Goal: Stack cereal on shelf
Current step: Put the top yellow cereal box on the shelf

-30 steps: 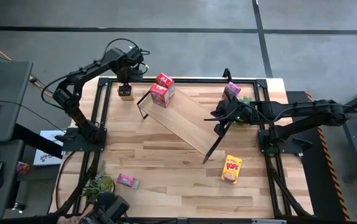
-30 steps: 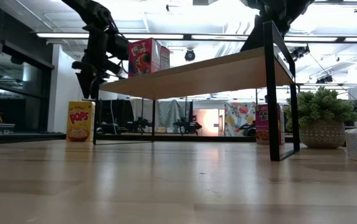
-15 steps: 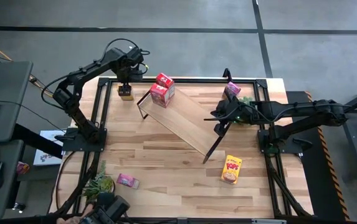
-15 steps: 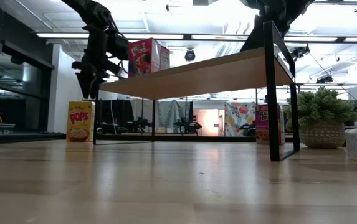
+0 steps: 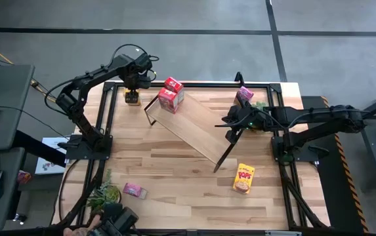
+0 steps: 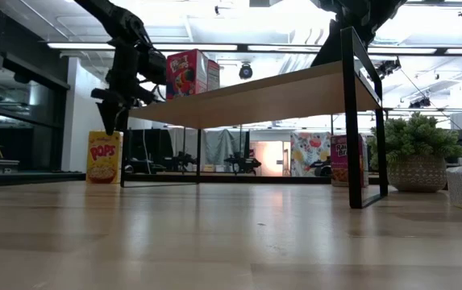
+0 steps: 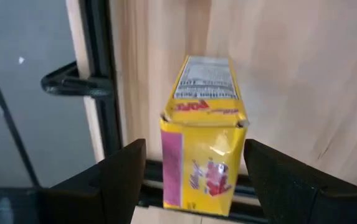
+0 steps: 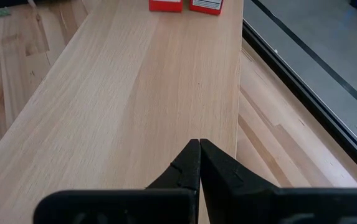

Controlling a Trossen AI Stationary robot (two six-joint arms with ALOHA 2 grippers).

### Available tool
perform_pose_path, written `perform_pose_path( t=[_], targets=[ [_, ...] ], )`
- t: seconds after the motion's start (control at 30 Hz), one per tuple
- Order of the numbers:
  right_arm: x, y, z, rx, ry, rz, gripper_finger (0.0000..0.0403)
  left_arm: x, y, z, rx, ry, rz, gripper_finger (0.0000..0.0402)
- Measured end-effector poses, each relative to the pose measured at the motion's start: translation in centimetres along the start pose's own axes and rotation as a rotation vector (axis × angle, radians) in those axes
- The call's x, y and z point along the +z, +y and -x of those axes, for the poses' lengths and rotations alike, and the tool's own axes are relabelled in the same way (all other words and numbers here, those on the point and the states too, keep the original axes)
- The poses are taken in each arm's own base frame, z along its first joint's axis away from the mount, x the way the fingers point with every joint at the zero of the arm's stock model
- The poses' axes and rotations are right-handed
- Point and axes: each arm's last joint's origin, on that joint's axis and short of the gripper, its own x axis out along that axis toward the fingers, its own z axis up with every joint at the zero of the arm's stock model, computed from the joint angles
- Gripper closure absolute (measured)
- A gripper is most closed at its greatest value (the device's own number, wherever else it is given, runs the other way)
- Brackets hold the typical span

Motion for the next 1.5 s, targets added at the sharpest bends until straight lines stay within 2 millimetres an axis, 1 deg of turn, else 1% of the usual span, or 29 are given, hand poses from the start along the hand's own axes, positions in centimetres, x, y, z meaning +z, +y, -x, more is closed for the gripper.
perform_pose_path(
  t=[0.17,0.6,0.87,1.0,1.2,1.3,1.4,1.5],
  targets=[
    [0.0,0.0,0.0,0.000,0.000,0.000,0.0402,0.2,0.1,-0.4,-0.014,0.008,-0.004,0.0140],
    [0.0,0.0,0.0,0.000,0.000,-0.003,0.0402,1.2,0.5,-3.4,-0.078,0.108,-0.017,0.0140],
    [0.0,0.0,0.0,0.000,0.000,-0.003,0.0402,1.2,0.5,-3.6,-0.072,0.142,-0.025,0.0144],
    [0.0,0.0,0.0,0.000,0.000,-0.003,0.0402,1.2,0.4,-3.6,-0.072,0.142,-0.024,0.0174],
    [0.0,0.0,0.0,0.000,0.000,-0.003,0.0402,1.2,0.4,-3.6,-0.067,0.151,-0.026,0.0251],
    [0.0,0.0,0.0,0.000,0.000,-0.003,0.0402,1.2,0.3,-3.4,-0.015,0.214,-0.024,0.0281],
    [0.0,0.0,0.0,0.001,-0.001,-0.004,0.0402,1.1,0.1,-2.7,0.047,0.308,-0.029,0.0294],
    [0.0,0.0,0.0,0.001,-0.003,-0.003,0.0402,1.4,0.0,-1.0,0.090,0.359,-0.019,0.0293]
  ],
)
